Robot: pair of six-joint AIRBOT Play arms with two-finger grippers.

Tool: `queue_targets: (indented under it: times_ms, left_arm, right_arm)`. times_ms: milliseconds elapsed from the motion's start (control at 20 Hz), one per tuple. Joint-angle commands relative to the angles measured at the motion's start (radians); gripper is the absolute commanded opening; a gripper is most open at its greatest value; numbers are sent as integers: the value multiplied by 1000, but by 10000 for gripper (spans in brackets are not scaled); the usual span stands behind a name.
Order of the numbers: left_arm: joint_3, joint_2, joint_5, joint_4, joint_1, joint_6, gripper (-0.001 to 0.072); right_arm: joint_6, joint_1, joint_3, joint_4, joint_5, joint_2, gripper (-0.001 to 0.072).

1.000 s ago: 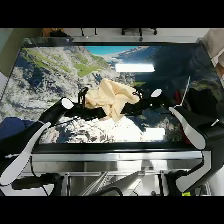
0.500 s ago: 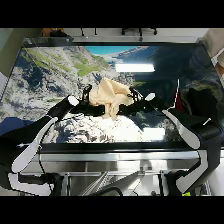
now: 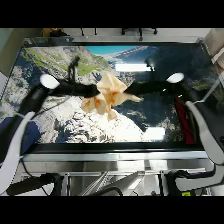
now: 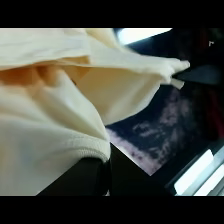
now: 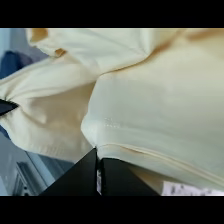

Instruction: Fold the shirts.

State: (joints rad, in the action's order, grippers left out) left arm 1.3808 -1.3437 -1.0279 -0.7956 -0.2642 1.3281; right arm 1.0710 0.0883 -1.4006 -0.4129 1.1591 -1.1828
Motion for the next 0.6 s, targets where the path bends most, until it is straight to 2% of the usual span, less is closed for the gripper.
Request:
queue_targets:
  times_ms: [0,150,300,400,550]
  left_arm:
    - [245,200,-127,3,47,15,12]
    - [536,333,-174,2,85,47,12]
    - [769,425,-195,2,190,60,12]
    - [789,490,-198,1,303,54,12]
    - [587,583,-237,19,486,34,12]
  right_arm:
    - [-9,-140,-245,97,118,178,22]
    - [3,-223,-500,95,111,282,22]
    - [27,-310,-691,54,53,352,22]
    - [45,-343,-707,-22,4,410,22]
    - [121,-355,-697,-146,57,429,23]
